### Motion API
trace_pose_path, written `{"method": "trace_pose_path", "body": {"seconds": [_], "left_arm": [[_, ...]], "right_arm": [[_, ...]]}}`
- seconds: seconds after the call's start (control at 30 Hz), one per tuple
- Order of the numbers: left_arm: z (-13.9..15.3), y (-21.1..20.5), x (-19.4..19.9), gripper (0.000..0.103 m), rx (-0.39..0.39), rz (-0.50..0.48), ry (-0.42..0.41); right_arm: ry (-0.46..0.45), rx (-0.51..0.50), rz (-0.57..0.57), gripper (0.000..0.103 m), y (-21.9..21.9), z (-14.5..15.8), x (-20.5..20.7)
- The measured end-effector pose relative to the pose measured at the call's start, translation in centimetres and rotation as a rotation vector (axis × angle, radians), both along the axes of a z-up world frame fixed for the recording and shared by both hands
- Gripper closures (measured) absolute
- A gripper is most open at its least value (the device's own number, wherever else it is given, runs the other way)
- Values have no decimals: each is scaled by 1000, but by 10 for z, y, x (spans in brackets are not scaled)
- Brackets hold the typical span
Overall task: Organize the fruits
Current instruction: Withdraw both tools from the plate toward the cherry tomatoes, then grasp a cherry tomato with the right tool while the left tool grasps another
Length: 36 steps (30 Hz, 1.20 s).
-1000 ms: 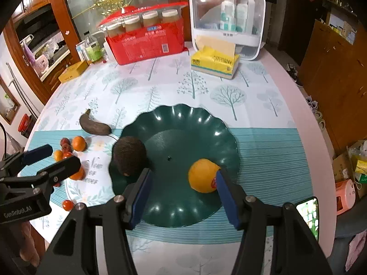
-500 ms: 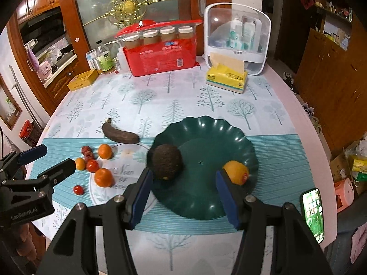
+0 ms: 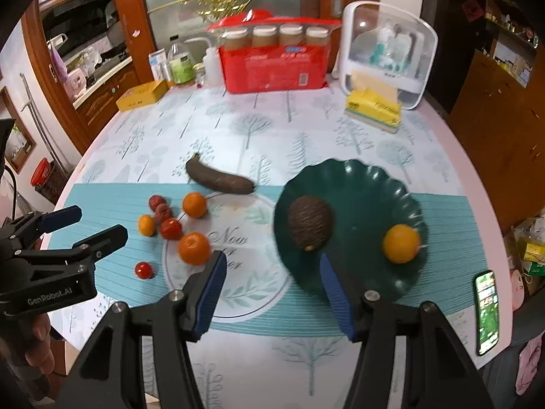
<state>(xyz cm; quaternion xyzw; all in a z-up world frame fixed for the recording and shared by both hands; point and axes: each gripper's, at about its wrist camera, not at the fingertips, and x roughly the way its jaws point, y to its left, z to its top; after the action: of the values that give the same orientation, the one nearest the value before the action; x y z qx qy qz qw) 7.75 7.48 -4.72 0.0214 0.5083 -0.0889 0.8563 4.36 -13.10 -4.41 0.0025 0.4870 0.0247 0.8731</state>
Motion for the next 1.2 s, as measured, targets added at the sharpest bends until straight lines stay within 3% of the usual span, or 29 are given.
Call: {"method": "trace_pose_path", "body": {"seconds": [0.5,0.67,0.93,1.2], "left_arm": [[-82,43,7,15,-6,16,186],[-105,54,7,15,-44,39,242],[-114,51,10,15,-76,26,235],[-117,37,16,33,-73,-15,219]], "right_arm": [[177,60,94,45,63,-82,6],[228,82,123,45,75,-105,2],[246,109,172,45,89,-118,-4],[243,67,218,46,101,-128,-7]]}}
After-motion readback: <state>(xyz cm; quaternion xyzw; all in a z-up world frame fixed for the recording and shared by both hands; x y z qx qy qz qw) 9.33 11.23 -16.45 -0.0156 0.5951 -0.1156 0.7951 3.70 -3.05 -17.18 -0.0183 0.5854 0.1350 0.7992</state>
